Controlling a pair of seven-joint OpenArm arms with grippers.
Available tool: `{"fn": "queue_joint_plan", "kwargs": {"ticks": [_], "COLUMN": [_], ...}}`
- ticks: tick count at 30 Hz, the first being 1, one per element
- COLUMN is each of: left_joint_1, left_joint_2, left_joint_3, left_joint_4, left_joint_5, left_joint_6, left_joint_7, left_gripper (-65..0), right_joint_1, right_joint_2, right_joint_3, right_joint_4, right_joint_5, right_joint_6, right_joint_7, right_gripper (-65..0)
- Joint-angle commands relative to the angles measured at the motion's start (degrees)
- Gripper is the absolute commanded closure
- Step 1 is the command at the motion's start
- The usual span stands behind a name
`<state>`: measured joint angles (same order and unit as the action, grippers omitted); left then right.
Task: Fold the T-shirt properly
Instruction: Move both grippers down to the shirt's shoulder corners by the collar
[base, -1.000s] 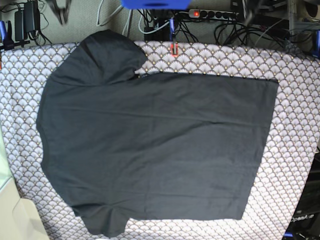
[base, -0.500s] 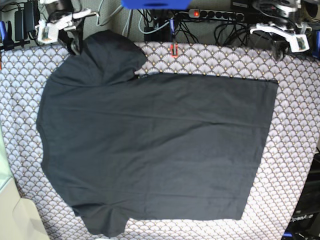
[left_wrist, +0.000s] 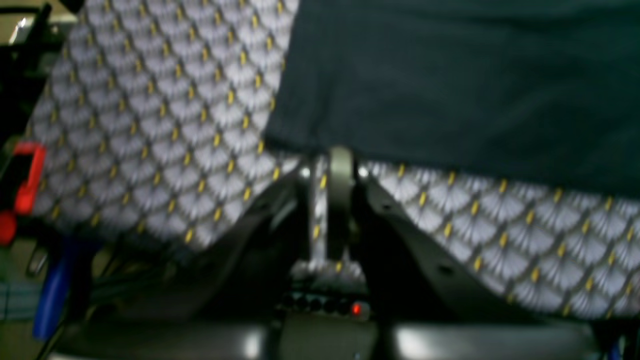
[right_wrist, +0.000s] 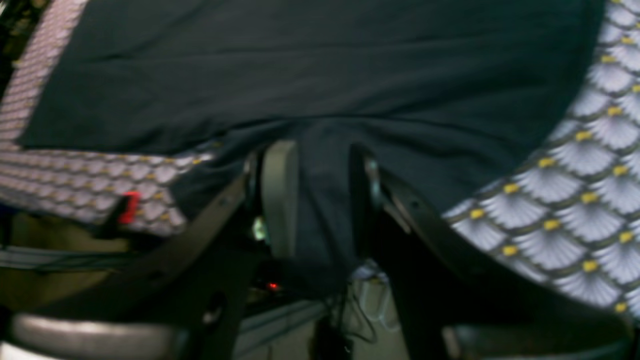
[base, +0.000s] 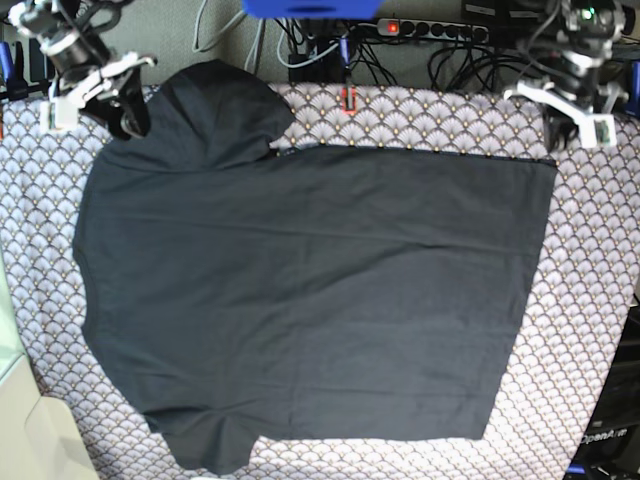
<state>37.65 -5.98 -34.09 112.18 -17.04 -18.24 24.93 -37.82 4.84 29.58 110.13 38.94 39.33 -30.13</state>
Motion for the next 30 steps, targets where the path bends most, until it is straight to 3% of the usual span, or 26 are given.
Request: {"fn": "queue_joint_plan", "kwargs": {"ticks": [1,7,12,18,30], "left_joint_1": [0.2,-1.8,-2.4,-2.4,-3.2], "left_joint_2": [-0.5,-0.9,-1.0,-1.2,-1.2], "left_joint_3": [-0.3,-0.1,-0.1,-0.2,-0.3], "left_joint_4": [1.0,1.0,1.0,0.9,0.7], "left_joint_5": [-0.3,2.4,4.2,4.2,4.2], "left_joint_6": [-0.1,-0.1,-0.1,-0.1,-0.1], "left_joint_7": [-0.4,-0.2,-0.2,-0.2,-0.2], "left_gripper": [-4.3,-4.3,-4.3,-4.3,-4.3], "right_joint_1": [0.3,3.3,5.1,8.7,10.0], "right_joint_2": [0.2,0.5,-0.8,-1.9,-2.0], "right_joint_3": [0.9,2.2,3.3,7.6,7.3], "right_joint_4": [0.9,-0.4,-3.6,-10.4,-15.3], "right_joint_5": [1.2,1.5,1.5,1.4,1.1], "right_joint_6": [0.7,0.7,0.7,0.7,0.7], "right_joint_7": [0.5,-4.3,-8.9,-14.6,-15.4], "right_gripper": [-20.0,-20.3,-27.0,-27.2,-27.0]}}
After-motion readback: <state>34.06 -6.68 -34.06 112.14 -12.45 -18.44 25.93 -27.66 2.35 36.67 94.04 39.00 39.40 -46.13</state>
